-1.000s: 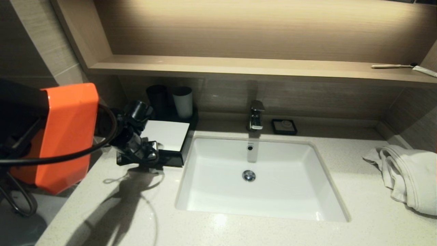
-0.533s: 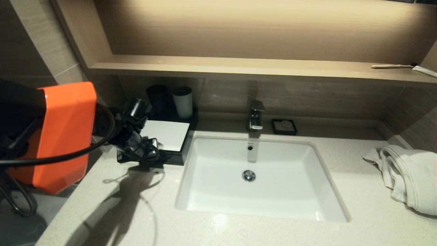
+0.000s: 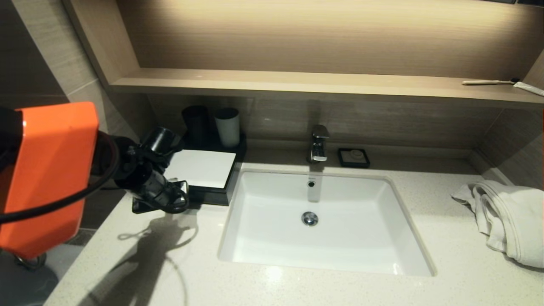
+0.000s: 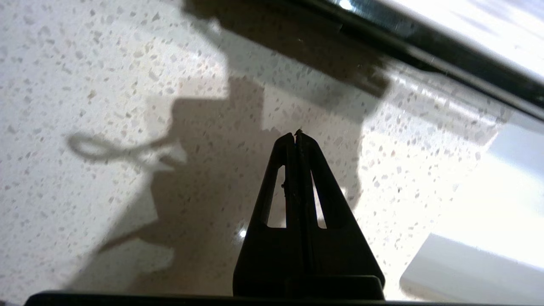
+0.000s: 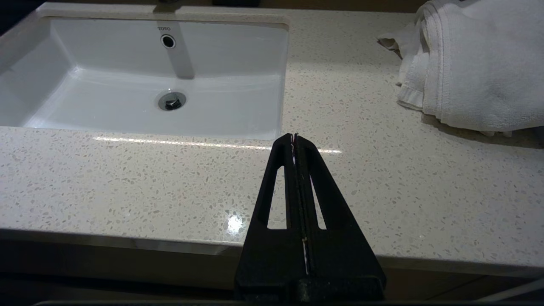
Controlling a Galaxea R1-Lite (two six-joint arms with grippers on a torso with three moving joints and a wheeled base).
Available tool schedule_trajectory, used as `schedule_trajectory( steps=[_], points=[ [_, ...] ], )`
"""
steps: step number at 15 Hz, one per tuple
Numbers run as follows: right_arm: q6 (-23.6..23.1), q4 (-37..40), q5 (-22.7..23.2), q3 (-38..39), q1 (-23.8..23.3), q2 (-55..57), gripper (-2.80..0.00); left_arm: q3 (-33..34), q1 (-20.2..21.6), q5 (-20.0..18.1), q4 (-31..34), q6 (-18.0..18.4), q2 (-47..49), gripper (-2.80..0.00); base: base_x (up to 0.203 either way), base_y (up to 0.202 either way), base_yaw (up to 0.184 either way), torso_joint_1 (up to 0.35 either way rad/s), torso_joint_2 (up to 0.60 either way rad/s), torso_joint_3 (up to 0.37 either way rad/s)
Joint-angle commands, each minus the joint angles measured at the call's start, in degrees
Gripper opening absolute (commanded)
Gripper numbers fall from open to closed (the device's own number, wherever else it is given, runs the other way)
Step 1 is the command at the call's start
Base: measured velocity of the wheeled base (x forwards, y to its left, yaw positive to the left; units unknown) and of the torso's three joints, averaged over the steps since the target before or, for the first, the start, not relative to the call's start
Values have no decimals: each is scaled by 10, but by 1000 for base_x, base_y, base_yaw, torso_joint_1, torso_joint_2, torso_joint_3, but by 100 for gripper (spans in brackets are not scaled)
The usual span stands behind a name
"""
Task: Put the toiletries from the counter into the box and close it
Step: Close the drawer
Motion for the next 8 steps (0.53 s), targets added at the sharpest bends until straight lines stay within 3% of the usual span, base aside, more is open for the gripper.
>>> schedule_trajectory(
  steps=[1,4,8],
  points=[
    [0,0,0,0,0,0,-280,30,0,1,2,-1,-45,-280,0,0,0,0,0,0],
    [0,0,0,0,0,0,-280,85,0,2,-3,7,-113,-280,0,0,0,0,0,0],
    [0,0,0,0,0,0,-280,147,7,4,-5,57,-219,-280,0,0,0,0,0,0]
  ],
)
